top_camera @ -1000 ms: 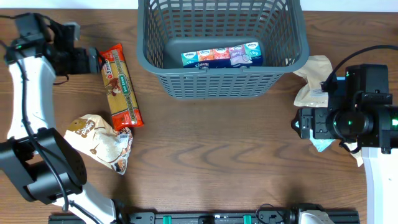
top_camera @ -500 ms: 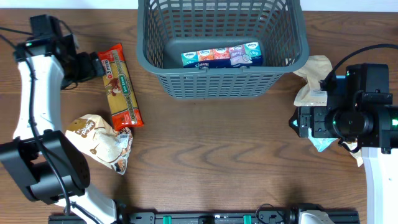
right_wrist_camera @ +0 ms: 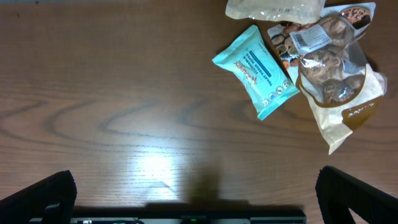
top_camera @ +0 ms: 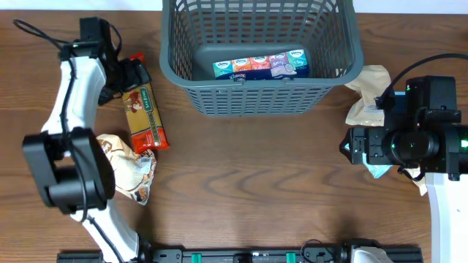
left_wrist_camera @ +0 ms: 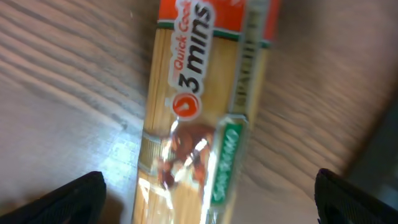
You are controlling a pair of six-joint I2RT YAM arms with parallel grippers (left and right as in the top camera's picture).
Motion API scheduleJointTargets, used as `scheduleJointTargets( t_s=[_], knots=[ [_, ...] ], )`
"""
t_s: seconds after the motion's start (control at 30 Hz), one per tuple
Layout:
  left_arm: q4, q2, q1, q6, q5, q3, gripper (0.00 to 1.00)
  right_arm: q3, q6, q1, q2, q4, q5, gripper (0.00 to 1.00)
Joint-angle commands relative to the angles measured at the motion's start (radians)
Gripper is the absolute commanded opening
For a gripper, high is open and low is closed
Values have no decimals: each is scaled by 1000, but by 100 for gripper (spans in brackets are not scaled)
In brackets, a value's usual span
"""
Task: Pack container
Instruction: 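Move the left gripper to the spaghetti packet and grasp it, then lift the spaghetti packet into the basket and release it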
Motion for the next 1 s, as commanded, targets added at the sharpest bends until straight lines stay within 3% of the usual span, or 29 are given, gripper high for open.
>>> scheduleJointTargets(
  t_s=[0.0, 0.6, 0.63, 0.7, 0.83, 0.97],
  knots=[
    [11, 53, 3, 10, -11, -8, 99, 14, 10, -12, 1, -4, -6, 99],
    [48, 198, 3, 188, -37, -8, 99, 14, 11, -12, 1, -21, -7, 99],
    [48, 204, 3, 201, -37, -8, 94, 14, 11, -12, 1, -24, -7, 99],
    [54, 212, 3, 207, -38, -8, 57, 14, 11, -12, 1, -28, -7, 99],
    [69, 216, 4, 207, -46, -8, 8, 14, 11, -12, 1, -31, -7, 99],
    [100, 212, 4, 222, -75, -7, 6, 14, 11, -12, 1, -30, -7, 99]
  ],
)
